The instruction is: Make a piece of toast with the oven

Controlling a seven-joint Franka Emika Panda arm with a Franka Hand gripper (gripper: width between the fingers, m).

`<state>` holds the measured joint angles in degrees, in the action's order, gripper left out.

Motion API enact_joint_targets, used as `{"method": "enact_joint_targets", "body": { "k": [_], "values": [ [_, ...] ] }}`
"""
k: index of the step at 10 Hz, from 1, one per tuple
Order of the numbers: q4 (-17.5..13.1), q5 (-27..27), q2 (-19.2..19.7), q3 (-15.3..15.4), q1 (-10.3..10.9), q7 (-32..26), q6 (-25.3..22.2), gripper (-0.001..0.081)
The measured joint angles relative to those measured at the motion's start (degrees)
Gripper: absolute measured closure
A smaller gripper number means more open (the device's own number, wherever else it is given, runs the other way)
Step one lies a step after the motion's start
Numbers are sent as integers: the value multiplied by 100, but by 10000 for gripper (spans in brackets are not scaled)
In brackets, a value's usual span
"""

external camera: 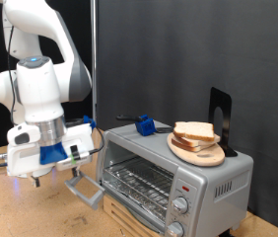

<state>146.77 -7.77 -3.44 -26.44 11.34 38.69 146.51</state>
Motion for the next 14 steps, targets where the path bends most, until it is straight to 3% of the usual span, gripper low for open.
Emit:
{"method": "enact_joint_targets", "body": {
  "k": [3,6,8,12,14],
  "values": [
    [-151,-136,693,-33,-89,8,447,-2],
    [-428,-702,1499,65,-113,-84,894,-2],
    [-614,-1073,1911,217,-238,-455,1025,-2],
    [-714,-1168,1954,366,-403,-1290,977,-2],
    [-603,-417,1685,176,-304,-1161,637,-2]
  ]
}}
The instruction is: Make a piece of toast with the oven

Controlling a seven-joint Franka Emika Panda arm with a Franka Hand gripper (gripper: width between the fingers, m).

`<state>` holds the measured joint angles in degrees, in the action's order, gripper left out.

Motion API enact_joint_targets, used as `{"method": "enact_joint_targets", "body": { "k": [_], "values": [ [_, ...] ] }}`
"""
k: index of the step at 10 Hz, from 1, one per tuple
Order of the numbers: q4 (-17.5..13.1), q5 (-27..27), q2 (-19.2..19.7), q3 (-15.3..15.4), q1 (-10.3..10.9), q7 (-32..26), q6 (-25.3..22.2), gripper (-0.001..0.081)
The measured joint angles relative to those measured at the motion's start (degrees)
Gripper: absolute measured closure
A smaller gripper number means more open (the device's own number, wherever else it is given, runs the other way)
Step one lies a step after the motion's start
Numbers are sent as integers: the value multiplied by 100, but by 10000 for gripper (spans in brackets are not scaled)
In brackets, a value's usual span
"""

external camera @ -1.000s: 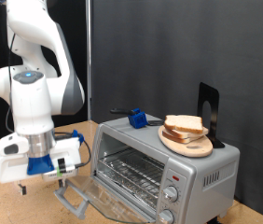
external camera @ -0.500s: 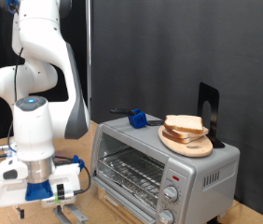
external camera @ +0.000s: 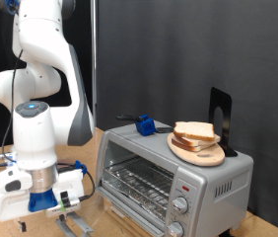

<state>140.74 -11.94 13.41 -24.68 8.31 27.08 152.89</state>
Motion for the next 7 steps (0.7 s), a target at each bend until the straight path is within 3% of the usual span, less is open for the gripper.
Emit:
{"method": "enact_joint_targets", "body": {
  "k": [4,7],
  "values": [
    [282,1143,-175,-333,156,918,-150,-2],
    [420,1170,-382,-413,83,687,-146,-2]
  ]
}}
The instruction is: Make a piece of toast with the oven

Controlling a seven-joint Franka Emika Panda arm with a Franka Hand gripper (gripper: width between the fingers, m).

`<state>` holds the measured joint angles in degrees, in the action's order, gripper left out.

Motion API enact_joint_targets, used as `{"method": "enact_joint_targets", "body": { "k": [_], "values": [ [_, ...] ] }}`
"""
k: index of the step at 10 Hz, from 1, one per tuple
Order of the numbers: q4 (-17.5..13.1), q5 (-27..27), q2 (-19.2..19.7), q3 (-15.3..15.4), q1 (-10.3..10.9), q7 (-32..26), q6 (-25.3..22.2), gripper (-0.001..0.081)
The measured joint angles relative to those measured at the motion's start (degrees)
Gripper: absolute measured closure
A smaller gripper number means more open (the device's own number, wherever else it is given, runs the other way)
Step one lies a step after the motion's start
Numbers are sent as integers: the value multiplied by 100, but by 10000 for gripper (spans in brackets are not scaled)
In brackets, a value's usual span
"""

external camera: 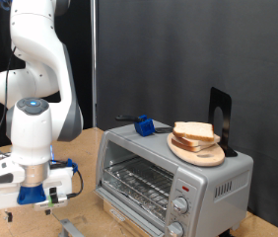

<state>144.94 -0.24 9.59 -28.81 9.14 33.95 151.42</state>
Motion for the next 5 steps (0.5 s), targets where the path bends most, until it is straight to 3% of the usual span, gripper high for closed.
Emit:
{"method": "enact_joint_targets", "body": {
  "k": [1,2,3,5],
  "values": [
    [130,-44,-272,0,-66,-222,-24,-2],
    [131,-38,-256,5,-63,-174,-24,-2],
    [122,-564,-278,101,-70,-520,-25,-2],
    [61,-2608,-657,332,-92,-2423,-394,-2]
  ]
}}
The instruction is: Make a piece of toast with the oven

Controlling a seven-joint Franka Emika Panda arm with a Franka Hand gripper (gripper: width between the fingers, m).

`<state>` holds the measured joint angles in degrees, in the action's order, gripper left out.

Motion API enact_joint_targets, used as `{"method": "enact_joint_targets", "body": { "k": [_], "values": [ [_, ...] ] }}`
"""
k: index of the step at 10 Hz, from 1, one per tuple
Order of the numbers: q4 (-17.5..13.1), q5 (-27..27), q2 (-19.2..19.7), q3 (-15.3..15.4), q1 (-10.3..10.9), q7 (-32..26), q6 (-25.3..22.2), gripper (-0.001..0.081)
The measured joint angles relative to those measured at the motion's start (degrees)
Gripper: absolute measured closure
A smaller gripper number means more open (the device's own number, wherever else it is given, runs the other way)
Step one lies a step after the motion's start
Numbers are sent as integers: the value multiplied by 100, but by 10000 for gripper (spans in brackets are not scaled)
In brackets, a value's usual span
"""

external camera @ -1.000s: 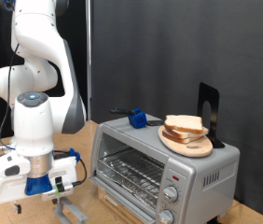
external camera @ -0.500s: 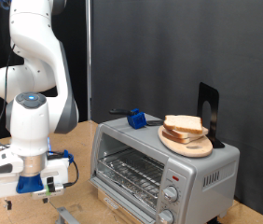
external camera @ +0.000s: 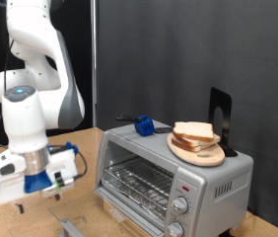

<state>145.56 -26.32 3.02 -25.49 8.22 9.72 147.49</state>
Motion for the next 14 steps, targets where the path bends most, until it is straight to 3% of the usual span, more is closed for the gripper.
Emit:
{"method": "enact_joint_targets", "body": {
  "k": [1,2,3,8,11,14],
  "values": [
    [-42,-932,-228,7,-4,-961,-325,-2],
    [-101,-1500,-454,-25,-10,-1601,-764,-2],
    [-162,-1648,-663,-57,-17,-1775,-1128,-2],
    [-461,-1586,-1515,-22,-16,-1181,-2099,-2],
    [-674,-858,-1854,229,-94,46,-2235,-2],
    [-766,-1168,-1830,227,-3,-356,-2643,-2]
  ]
}}
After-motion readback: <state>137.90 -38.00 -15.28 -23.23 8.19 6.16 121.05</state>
